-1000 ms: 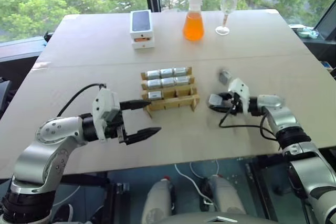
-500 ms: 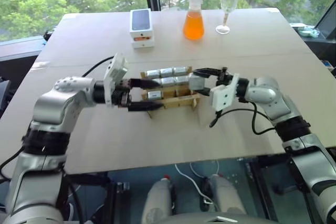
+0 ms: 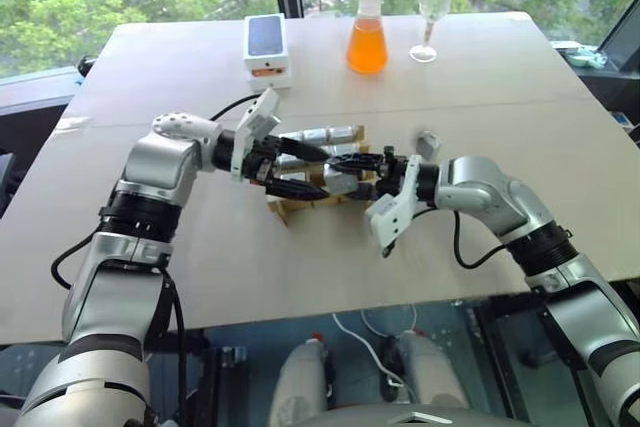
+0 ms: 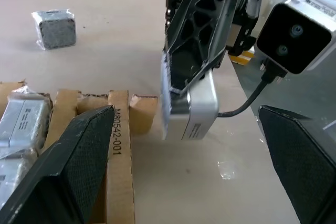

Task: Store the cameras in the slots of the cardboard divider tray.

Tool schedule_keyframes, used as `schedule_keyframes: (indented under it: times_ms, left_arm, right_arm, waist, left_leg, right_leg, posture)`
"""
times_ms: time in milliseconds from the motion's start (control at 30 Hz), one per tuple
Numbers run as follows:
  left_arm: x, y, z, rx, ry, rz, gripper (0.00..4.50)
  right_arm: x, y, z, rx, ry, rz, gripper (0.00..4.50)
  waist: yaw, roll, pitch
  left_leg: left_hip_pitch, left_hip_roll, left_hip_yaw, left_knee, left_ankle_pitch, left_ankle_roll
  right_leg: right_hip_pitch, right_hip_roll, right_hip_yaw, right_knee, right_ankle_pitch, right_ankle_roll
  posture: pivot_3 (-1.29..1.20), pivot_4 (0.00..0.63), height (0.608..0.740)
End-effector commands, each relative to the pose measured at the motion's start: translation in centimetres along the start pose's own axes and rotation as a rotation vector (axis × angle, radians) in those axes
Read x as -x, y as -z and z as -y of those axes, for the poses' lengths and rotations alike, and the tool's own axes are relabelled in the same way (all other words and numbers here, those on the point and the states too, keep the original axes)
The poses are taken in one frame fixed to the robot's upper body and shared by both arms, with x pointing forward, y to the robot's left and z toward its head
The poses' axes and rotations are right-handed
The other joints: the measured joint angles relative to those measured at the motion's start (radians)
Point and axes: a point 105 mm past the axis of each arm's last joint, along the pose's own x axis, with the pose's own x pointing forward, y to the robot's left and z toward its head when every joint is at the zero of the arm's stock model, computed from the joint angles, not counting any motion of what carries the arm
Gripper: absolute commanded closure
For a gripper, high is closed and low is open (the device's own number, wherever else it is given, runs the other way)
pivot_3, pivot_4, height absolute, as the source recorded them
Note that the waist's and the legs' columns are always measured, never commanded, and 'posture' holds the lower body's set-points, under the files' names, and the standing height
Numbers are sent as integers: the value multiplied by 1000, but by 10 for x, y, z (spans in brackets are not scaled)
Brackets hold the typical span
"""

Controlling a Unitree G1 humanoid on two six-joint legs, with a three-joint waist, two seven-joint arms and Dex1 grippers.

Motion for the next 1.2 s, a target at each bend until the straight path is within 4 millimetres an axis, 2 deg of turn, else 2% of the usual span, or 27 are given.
schedule_keyframes:
  times_ms: [33, 233, 333, 367, 400, 467, 500, 567, 600, 633, 667, 800, 900, 1033, 1100, 1200]
  left_arm:
    - [-3, -11, 3, -56, 26, -13, 0]
    - [-6, -4, 4, -40, 36, -24, 0]
    - [-7, -2, 5, -37, 36, -16, 757]
    - [-8, -1, 6, -35, 37, -17, 1447]
    - [-8, 0, 6, -34, 38, -19, 1650]
    - [-8, 2, 6, -40, 32, -25, 2442]
    - [-8, 2, 5, -43, 26, -25, 2989]
    - [-7, 0, 3, -41, 15, -22, 3627]
    - [-6, 0, 2, -42, 12, -24, 3674]
    - [-5, 0, 1, -46, 7, -26, 3674]
    - [-4, 0, 1, -50, 4, -28, 3674]
    - [-2, -4, -2, -90, -5, -27, 3674]
    - [4, -4, -6, -133, -22, -49, 3674]
    - [20, -5, -28, -307, -135, -137, 3674]
    - [25, -5, -38, -327, -177, -146, 3674]
    - [27, -3, -46, -336, -192, -162, 3674]
  right_arm:
    - [-2, -2, 11, 32, 44, 4, 2508]
    - [-5, -5, 10, 25, 49, 9, 2508]
    - [-6, -6, 11, 21, 57, 11, 2508]
    - [-7, -6, 12, 19, 60, 12, 2508]
    - [-7, -6, 12, 18, 62, 12, 2508]
    - [-7, -6, 12, 22, 63, 18, 2508]
    - [-7, -7, 12, 25, 62, 22, 2508]
    - [-8, -8, 12, 22, 61, 30, 2508]
    - [-8, -8, 13, 20, 62, 30, 2508]
    - [-7, -8, 13, 1, 72, 30, 1708]
    - [-7, -8, 14, -13, 79, 29, 1504]
    - [-5, -3, 7, -137, 85, -1, 89]
    - [8, 0, 0, -302, 125, -24, 89]
    - [45, -3, -25, -844, 220, -31, 89]
    - [58, -10, -32, -1029, 250, -21, 89]
    - [78, -9, -46, -1263, 354, -69, 89]
  waist:
    - [-1, 0, 0]
    - [-2, 0, 0]
    - [-2, 0, 0]
    - [-1, 0, 0]
    - [-1, 0, 0]
    - [-2, 0, 0]
    - [-1, 0, 0]
    - [-1, 0, 0]
    - [-1, 0, 0]
    - [-1, 0, 0]
    - [-1, 0, 0]
    - [-1, 0, 0]
    - [-1, 0, 0]
    - [13, -1, 0]
    - [22, -1, 0]
    - [22, -1, 0]
  left_leg:
    - [0, 0, 0, 0, 0, 0]
    - [0, 0, 0, 0, 0, 0]
    - [0, 0, 0, 0, 0, 0]
    - [0, 0, 0, 0, 0, 0]
    - [0, 0, 0, 0, 0, 0]
    - [0, 0, 0, 0, 0, 0]
    - [0, 0, 0, 0, 0, 0]
    - [0, 0, 0, 0, 0, 0]
    - [0, 0, 0, 0, 0, 0]
    - [0, 0, 0, 0, 0, 0]
    - [0, 0, 0, 0, 0, 0]
    - [0, 0, 0, 0, 0, 0]
    - [0, 0, -1, 0, 0, 0]
    - [-1, 0, -2, 1, 0, 0]
    - [-2, -1, -3, 0, 0, 0]
    - [-1, -1, -2, 1, 0, 1]
  right_leg:
    - [0, 0, 0, 0, 0, 0]
    - [0, 0, 0, 0, 0, 0]
    - [0, 0, 0, 0, 0, 0]
    - [0, 0, 0, 0, 0, 0]
    - [0, 0, 0, 0, 0, 0]
    - [0, 0, 0, 0, 0, 0]
    - [0, 0, 0, 0, 0, 0]
    - [0, 0, 0, 0, 0, 0]
    - [0, 0, 0, 0, 0, 0]
    - [0, 0, 0, 0, 0, 0]
    - [0, 0, 0, 0, 0, 0]
    - [0, 0, 0, 0, 0, 0]
    - [0, 0, 0, 0, 0, 0]
    - [0, 0, -2, 0, 0, 0]
    - [1, 0, -3, -1, 0, 0]
    - [1, -1, -3, -1, 0, 0]
  posture:
    - [0, 150, 740]
    - [0, 150, 740]
    - [0, 150, 740]
    - [0, 150, 740]
    - [0, 150, 740]
    - [0, 150, 740]
    - [0, 150, 740]
    - [0, 150, 740]
    - [0, 150, 740]
    - [0, 150, 740]
    - [0, 150, 740]
    - [0, 150, 740]
    - [0, 150, 740]
    - [0, 150, 740]
    - [0, 150, 740]
    - [0, 150, 740]
